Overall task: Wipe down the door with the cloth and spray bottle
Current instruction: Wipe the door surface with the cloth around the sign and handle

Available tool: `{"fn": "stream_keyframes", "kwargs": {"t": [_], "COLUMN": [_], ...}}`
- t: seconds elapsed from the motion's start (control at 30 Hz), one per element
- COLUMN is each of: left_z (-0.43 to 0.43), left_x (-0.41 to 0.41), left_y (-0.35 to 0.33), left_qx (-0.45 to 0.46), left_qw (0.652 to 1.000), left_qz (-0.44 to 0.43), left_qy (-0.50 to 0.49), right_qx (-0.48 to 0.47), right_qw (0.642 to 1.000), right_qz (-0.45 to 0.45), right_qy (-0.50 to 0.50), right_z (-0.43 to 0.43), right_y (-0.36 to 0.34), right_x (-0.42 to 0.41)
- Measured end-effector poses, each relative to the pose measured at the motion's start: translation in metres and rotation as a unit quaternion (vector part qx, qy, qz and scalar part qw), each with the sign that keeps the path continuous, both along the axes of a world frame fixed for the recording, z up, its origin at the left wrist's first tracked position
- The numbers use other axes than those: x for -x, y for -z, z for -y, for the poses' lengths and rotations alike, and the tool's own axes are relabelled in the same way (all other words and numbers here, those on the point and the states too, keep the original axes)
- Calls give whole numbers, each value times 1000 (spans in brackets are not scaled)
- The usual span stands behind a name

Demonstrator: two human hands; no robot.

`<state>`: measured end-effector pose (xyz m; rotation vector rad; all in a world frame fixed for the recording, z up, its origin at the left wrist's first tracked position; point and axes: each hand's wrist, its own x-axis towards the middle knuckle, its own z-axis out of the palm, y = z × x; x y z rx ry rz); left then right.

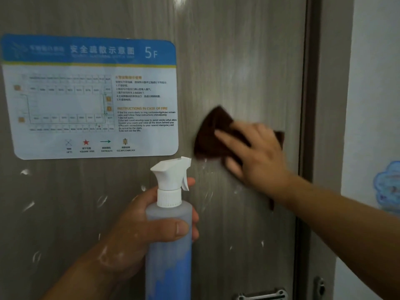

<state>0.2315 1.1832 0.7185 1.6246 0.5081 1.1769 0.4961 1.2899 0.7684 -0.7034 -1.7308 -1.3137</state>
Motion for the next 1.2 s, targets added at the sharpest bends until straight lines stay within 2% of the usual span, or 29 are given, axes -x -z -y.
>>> {"fn": "stream_keyframes", "kwargs": {"t": [0.1,0.3,0.37,0.43,0.5,0.6,0.67,0.73,0.87,0.97,1.03,1.1,1.2], "left_z": [1,0,-2,-3,-3,0,0,0,-2,-3,-3,-4,-2], "left_x": [0,4,6,7,7,8,8,7,7,7,6,6,7], "left_y": [-1,-2,-2,1,3,6,7,6,4,5,7,8,7], "left_qx": [2,12,19,20,20,21,17,13,10,11,14,15,17], "left_qw": [1000,1000,1000,1000,1000,1000,1000,1000,1000,1000,1000,1000,1000], "left_qz": [-1,-2,0,5,11,11,4,7,5,11,15,19,9], "left_qy": [9,-1,-4,-3,1,1,3,-3,-10,-12,-10,-6,2], "right_qx": [-3,-41,-43,-46,-36,-9,-2,-14,-53,-56,-45,-22,0], "right_qw": [999,984,982,993,999,985,973,981,998,993,997,998,976], "right_qz": [30,-173,-183,-110,7,170,230,192,-25,-103,-60,47,218], "right_qy": [11,-9,-9,-18,-32,-23,-11,-1,-10,-17,-20,-27,-20], "right_z": [-1,-6,-7,-8,-8,-3,-4,-8,-8,-7,-8,-9,-4], "right_y": [6,-110,-118,-92,-41,31,37,5,-87,-100,-71,-19,46], "right_x": [-13,5,17,27,27,10,-2,-5,10,25,30,25,7]}}
